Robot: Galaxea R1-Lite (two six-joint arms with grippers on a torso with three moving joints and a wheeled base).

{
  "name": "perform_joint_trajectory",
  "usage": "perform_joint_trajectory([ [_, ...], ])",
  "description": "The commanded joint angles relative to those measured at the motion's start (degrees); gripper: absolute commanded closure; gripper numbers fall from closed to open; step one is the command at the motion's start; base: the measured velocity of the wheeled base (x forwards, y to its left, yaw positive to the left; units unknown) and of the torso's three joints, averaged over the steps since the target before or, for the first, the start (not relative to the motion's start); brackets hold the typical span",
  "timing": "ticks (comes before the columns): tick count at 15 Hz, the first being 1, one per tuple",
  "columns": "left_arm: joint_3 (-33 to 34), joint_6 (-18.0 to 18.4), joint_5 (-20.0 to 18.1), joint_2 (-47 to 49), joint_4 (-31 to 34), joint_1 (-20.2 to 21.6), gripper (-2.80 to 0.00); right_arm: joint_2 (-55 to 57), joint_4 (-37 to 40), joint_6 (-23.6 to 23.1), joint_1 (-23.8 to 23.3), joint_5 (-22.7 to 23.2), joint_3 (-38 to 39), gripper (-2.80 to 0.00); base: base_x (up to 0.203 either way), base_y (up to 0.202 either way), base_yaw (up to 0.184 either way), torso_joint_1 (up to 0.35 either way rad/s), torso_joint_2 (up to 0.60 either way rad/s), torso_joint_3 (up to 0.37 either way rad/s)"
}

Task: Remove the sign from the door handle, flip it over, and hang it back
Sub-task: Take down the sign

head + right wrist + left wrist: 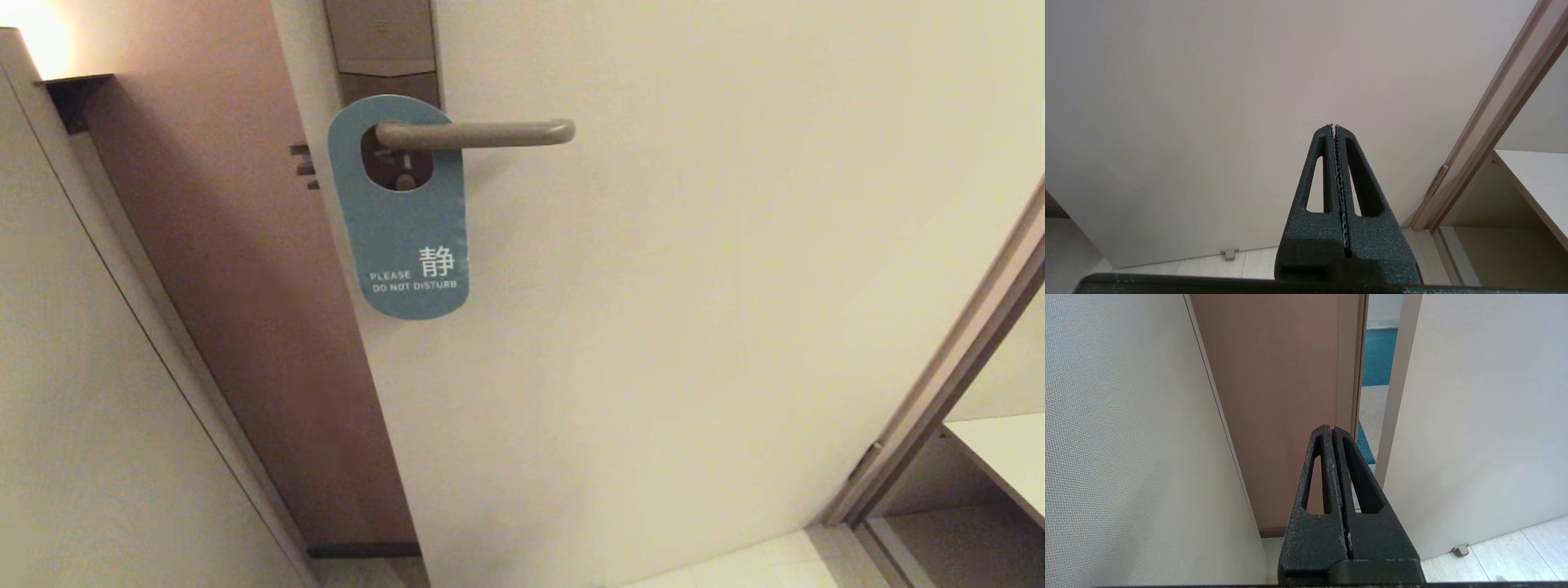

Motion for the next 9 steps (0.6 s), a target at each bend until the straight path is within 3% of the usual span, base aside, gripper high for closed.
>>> perform_joint_trajectory([
  [1, 0.0, 0.0, 0.0, 0.1, 0.0, 0.0, 0.00, 0.0, 0.0, 0.0, 0.0, 0.0, 0.0, 0.00, 0.000, 0.000, 0.000, 0.000, 0.00, 0.000],
  [9, 0.0, 0.0, 0.0, 0.1, 0.0, 0.0, 0.00, 0.0, 0.0, -0.1, 0.0, -0.1, 0.0, 0.00, 0.000, 0.000, 0.000, 0.000, 0.00, 0.000],
])
